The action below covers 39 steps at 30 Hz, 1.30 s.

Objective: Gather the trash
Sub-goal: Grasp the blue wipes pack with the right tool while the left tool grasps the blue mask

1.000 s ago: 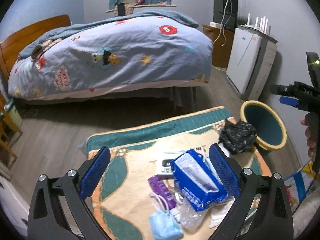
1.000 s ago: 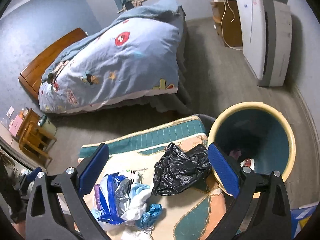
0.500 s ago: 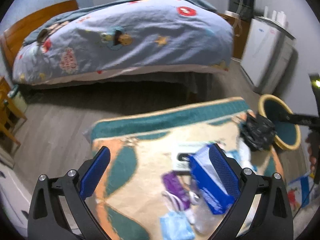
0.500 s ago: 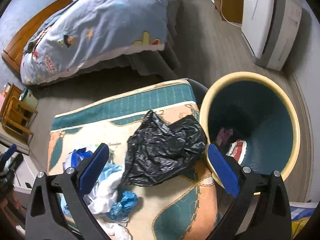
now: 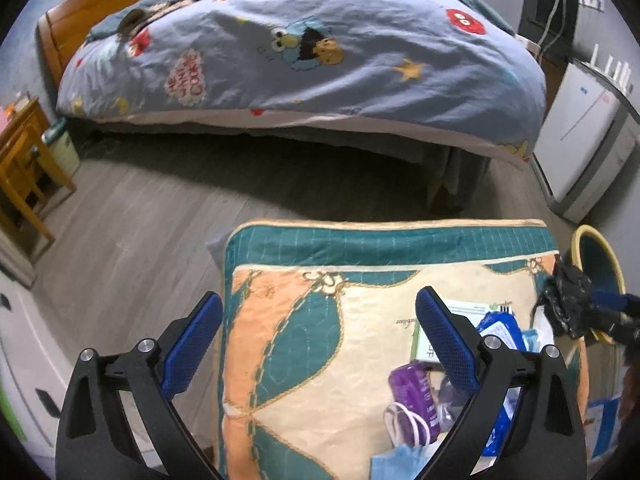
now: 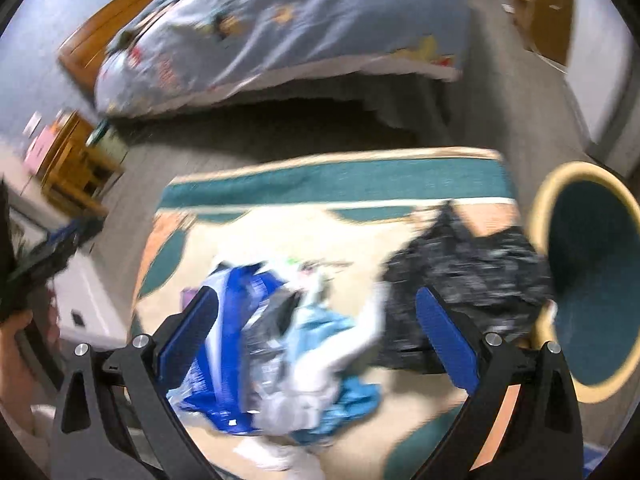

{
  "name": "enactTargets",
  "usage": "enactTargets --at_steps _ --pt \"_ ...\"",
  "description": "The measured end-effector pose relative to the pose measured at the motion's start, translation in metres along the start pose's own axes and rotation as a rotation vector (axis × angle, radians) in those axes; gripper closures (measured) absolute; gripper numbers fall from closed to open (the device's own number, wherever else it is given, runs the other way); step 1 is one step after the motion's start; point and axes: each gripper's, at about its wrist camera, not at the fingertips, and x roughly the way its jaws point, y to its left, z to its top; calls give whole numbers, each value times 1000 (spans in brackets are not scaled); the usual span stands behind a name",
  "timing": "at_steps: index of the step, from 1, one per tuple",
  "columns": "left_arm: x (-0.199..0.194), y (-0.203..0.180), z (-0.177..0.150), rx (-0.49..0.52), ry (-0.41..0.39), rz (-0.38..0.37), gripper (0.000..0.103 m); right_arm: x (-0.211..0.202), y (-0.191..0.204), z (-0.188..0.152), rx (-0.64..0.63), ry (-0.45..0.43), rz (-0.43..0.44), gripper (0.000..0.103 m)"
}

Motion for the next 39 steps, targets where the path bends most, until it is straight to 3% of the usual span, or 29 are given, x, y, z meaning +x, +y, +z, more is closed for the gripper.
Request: enactTargets --at_steps 10,13,14,15,19,24,30,34,39 --pt "7 -1 -7 23 37 -21 7 50 48 -18 -92 159 41 11" --pt "8 1 -11 19 52 -34 7 61 54 -26 -111 223 41 29" --pt "8 1 -12 19 54 -36 7 64 56 -29 -103 249 61 46" --pt "8 1 -13 19 56 -40 7 64 57 -30 -94 255 70 53" --pt "7 -6 -20 41 74 -57 7 50 61 -28 -88 222 81 69" --pt "8 -20 -32 91 111 -79 7 21 55 -19 -69 148 62 71" --pt "18 -40 -60 152 232 -144 15 -17 41 -9 -62 50 2 71" --pt "23 -55 -84 211 333 -156 23 -25 34 -5 -51 41 -6 71" --pt "27 -58 -109 218 445 -169 28 -32 32 -2 -41 26 -2 71"
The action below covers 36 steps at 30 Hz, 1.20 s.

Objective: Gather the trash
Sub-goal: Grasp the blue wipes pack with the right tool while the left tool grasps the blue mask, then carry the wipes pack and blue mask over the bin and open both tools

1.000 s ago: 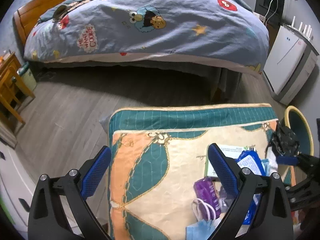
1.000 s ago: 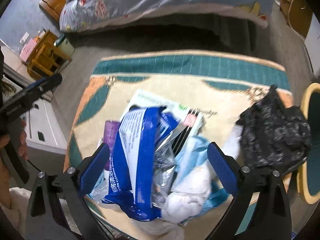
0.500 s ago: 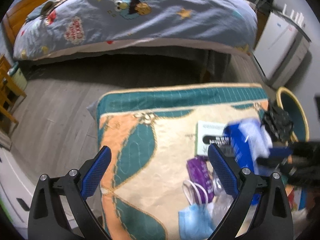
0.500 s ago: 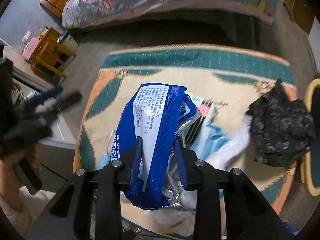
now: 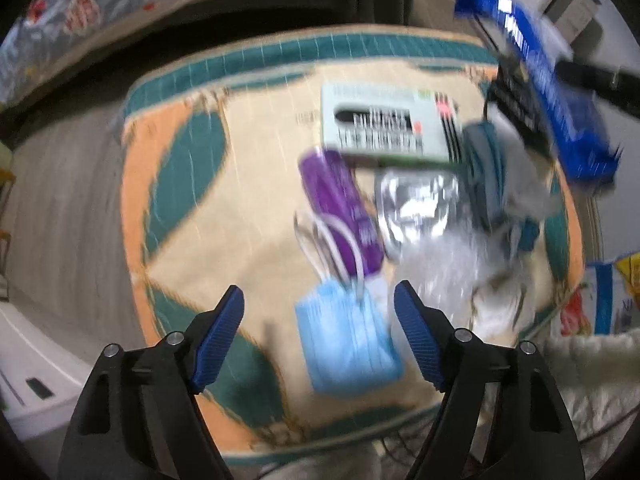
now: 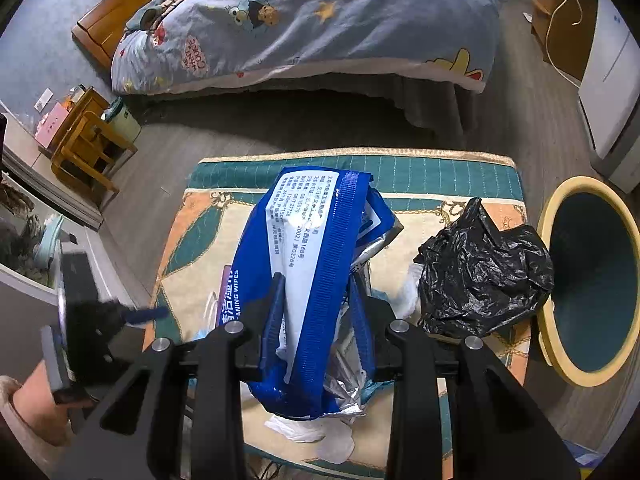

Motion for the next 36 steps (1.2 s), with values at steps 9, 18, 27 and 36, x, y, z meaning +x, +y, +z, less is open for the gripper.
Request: enactTargets --at_steps 9,18,27,36 --pt "37 3 -7 0 140 -19 70 -17 3 -1 -3 -31 2 71" --pt "-44 -8 13 15 -186 42 86 -46 -20 -5 48 -90 -31 71" --pt "-104 -46 38 42 -409 7 86 -80 -53 -10 133 -179 -99 71" --pt "-122 -93 61 95 -502 -36 86 -93 -78 -20 146 -222 -141 71"
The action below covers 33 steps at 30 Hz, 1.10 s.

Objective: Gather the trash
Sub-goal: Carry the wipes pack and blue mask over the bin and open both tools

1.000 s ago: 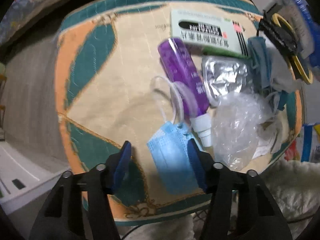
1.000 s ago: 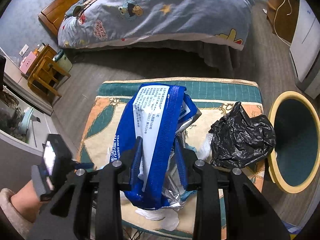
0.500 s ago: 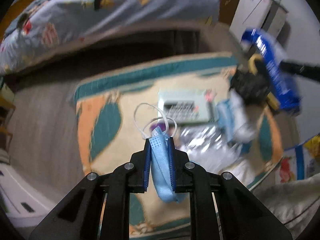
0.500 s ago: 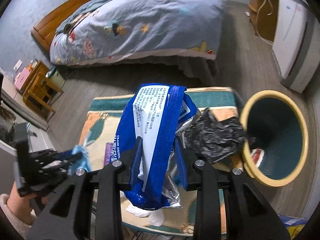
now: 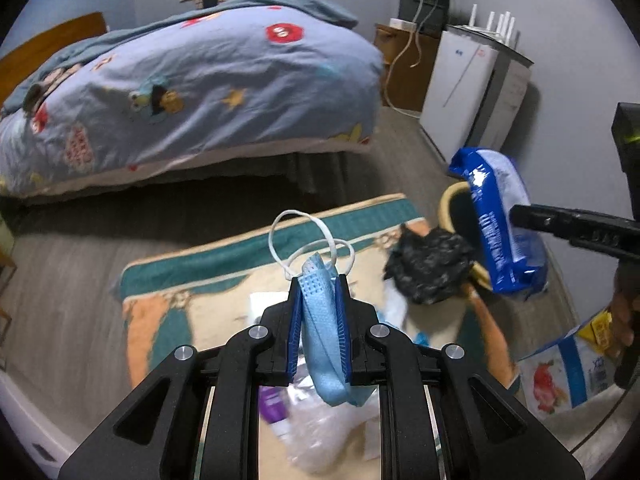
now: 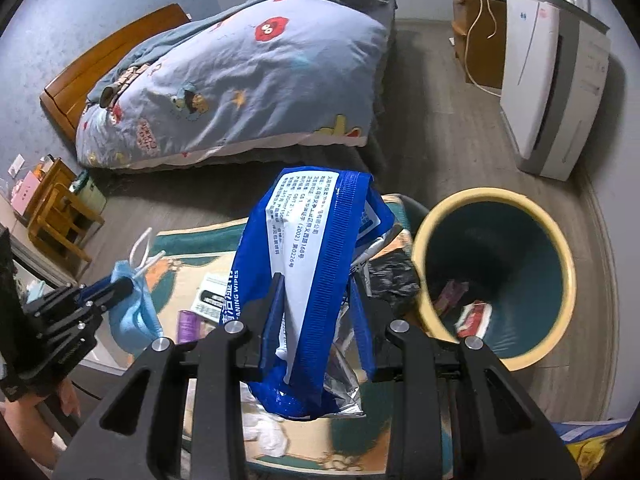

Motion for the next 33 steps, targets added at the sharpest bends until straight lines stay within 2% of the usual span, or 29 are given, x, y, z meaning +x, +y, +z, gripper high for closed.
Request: enactTargets --at_steps 7,21,33 --pt "9 -34 15 31 -28 -43 86 6 -38 -1 47 2 -16 71" --pt "50 -105 42 112 -29 -142 86 14 -116 6 121 -14 -89 71" --pt "88 -157 55 157 -24 -215 86 12 -181 6 238 -27 -107 71"
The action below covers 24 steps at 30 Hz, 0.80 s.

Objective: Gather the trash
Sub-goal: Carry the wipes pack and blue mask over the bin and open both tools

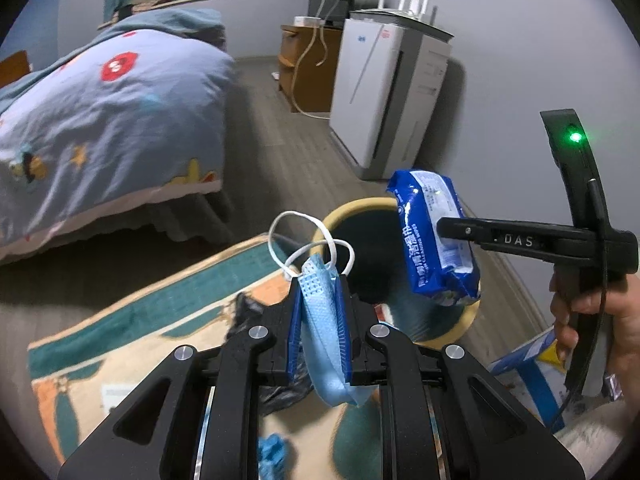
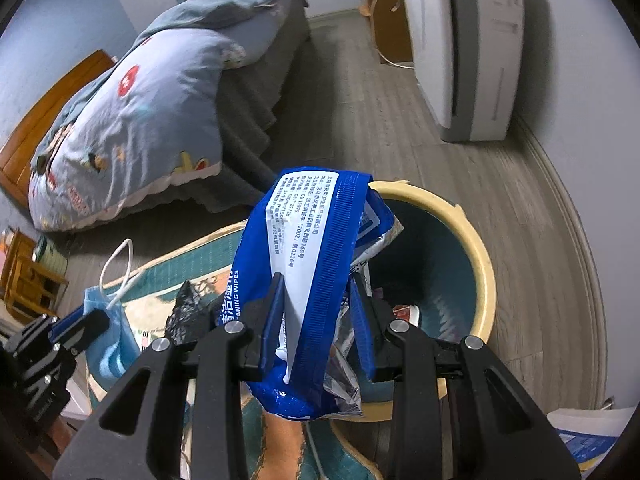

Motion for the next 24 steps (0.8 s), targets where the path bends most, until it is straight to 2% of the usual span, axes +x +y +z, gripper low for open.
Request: enactTargets --at_steps 8,17,24 --pt "40 -17 10 6 1 -41 86 9 -17 1 16 15 -80 71" --pt "76 -37 7 65 26 -47 86 16 -40 1 58 25 -149 71" --pt "80 -44 10 77 -26 -71 86 11 -57 2 103 -16 -161 71"
